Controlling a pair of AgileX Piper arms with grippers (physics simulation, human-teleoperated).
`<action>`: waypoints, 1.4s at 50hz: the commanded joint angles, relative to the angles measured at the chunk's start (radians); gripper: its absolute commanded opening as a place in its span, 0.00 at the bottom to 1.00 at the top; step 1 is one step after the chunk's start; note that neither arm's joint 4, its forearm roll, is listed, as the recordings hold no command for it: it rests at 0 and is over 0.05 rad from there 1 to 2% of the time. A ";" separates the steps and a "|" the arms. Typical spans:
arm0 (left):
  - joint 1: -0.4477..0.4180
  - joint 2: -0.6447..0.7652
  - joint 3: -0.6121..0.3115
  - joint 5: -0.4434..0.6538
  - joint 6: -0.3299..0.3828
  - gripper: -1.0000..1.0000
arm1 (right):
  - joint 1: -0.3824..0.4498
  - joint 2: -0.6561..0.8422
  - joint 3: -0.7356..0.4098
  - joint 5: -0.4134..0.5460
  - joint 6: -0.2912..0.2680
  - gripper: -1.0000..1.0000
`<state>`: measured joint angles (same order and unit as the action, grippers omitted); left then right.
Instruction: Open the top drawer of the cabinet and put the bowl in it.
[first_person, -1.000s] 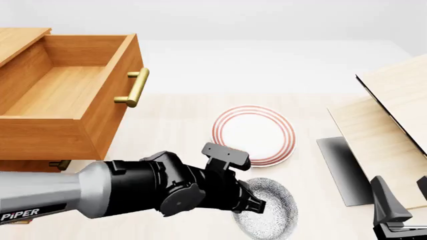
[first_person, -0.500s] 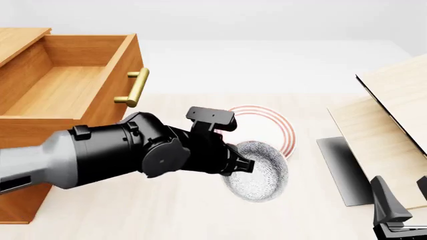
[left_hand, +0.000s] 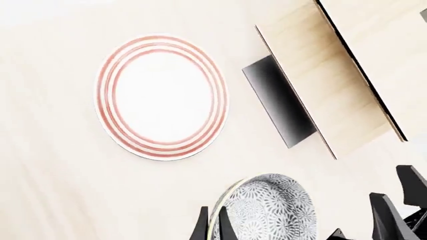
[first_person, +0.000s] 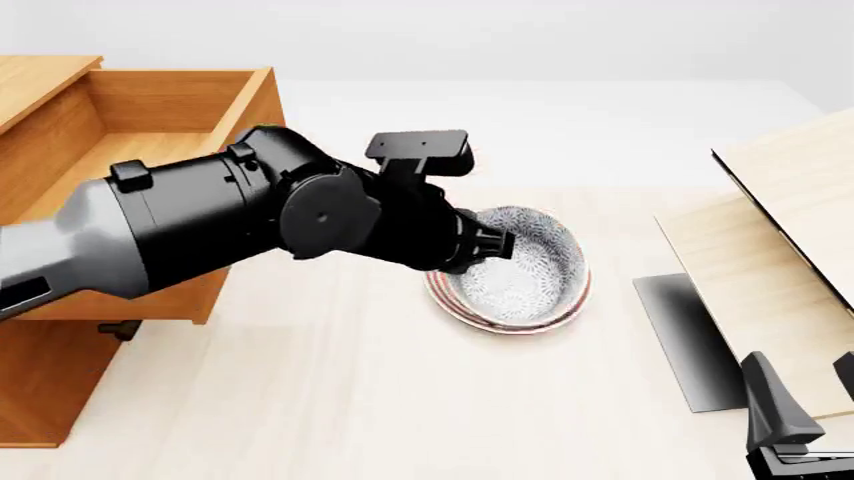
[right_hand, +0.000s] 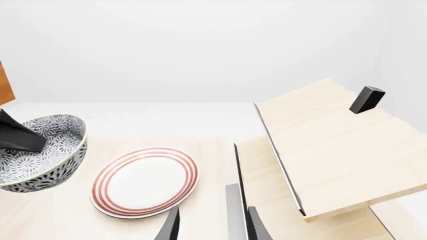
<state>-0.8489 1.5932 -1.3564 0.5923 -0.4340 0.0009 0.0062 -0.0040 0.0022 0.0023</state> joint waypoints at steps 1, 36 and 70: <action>0.026 0.028 -0.151 0.107 0.012 0.00 | 0.000 -0.001 0.001 -0.001 -0.001 1.00; 0.149 0.134 -0.574 0.407 0.112 0.00 | 0.000 0.000 0.001 -0.001 -0.001 1.00; 0.363 0.045 -0.615 0.440 0.119 0.00 | 0.000 -0.001 0.001 -0.001 -0.001 1.00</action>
<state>-0.5493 1.6961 -2.0286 1.0585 -0.3118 0.0009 0.0062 -0.0041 0.0021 0.0022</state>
